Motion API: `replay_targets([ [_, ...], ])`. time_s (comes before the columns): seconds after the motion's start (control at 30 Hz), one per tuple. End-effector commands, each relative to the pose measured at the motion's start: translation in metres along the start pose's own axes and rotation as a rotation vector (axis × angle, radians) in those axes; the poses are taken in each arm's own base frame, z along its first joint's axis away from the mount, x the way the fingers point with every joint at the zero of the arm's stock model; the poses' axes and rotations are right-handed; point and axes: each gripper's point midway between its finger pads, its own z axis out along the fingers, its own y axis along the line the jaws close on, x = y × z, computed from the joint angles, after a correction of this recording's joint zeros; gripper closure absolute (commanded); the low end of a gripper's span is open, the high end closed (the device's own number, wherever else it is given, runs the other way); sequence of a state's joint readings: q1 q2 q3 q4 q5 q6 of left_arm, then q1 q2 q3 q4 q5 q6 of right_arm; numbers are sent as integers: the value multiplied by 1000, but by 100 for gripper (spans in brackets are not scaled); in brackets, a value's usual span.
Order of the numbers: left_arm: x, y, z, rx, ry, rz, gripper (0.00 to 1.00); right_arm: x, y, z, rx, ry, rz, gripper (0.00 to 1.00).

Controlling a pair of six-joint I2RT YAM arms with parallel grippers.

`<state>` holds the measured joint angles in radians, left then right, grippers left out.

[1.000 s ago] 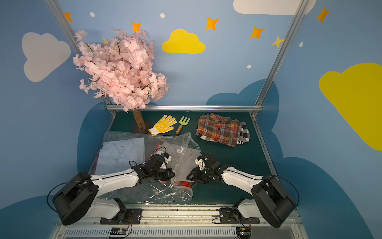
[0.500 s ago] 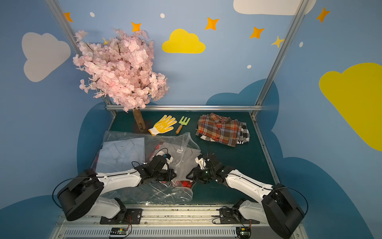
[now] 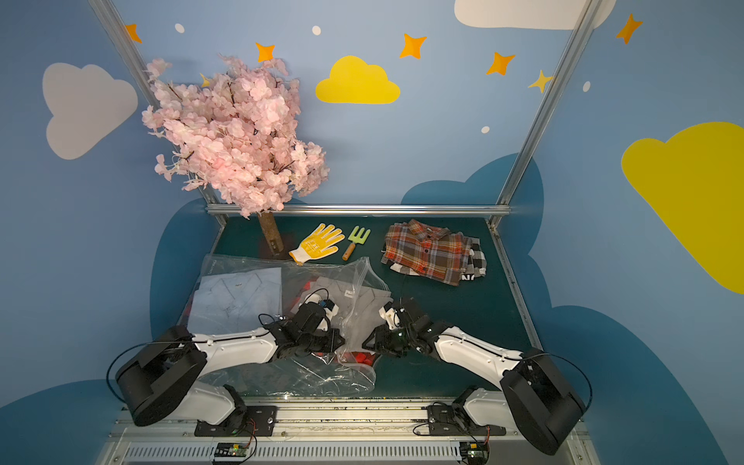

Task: Take the shirt out of the vacuum bag
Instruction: Take out the shirt from the vacuum bag.

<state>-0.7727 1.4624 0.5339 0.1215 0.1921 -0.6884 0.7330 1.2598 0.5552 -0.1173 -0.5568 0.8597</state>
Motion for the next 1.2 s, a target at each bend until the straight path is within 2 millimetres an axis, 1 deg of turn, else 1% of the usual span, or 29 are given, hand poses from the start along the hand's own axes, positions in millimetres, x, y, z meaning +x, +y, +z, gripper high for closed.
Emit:
replay_targets([
  [0.0, 28, 17, 6, -53, 101, -18, 97, -9, 20, -11, -30, -38, -38, 49],
  [0.17, 31, 18, 10, -55, 115, -16, 97, -13, 25, -12, -41, -47, -37, 49],
  [0.37, 32, 17, 14, -50, 122, -15, 97, -19, 24, -7, -31, -48, -33, 51],
  [0.57, 33, 16, 16, -51, 127, -14, 98, -24, 30, -3, -51, -43, -35, 51],
  [0.73, 34, 17, 17, -54, 129, -16, 98, -20, 19, 1, -11, -23, -23, 51],
  [0.93, 33, 16, 16, -54, 125, -15, 98, -11, -3, 3, 61, -6, -5, 52],
  [1.03, 32, 16, 15, -54, 122, -15, 97, -9, -12, 5, 88, 1, 1, 54],
  [1.13, 32, 15, 14, -53, 121, -15, 98, -12, -16, 9, 102, 9, 4, 61],
  [1.17, 31, 15, 14, -51, 118, -14, 97, -14, -16, 10, 108, 8, 6, 65],
])
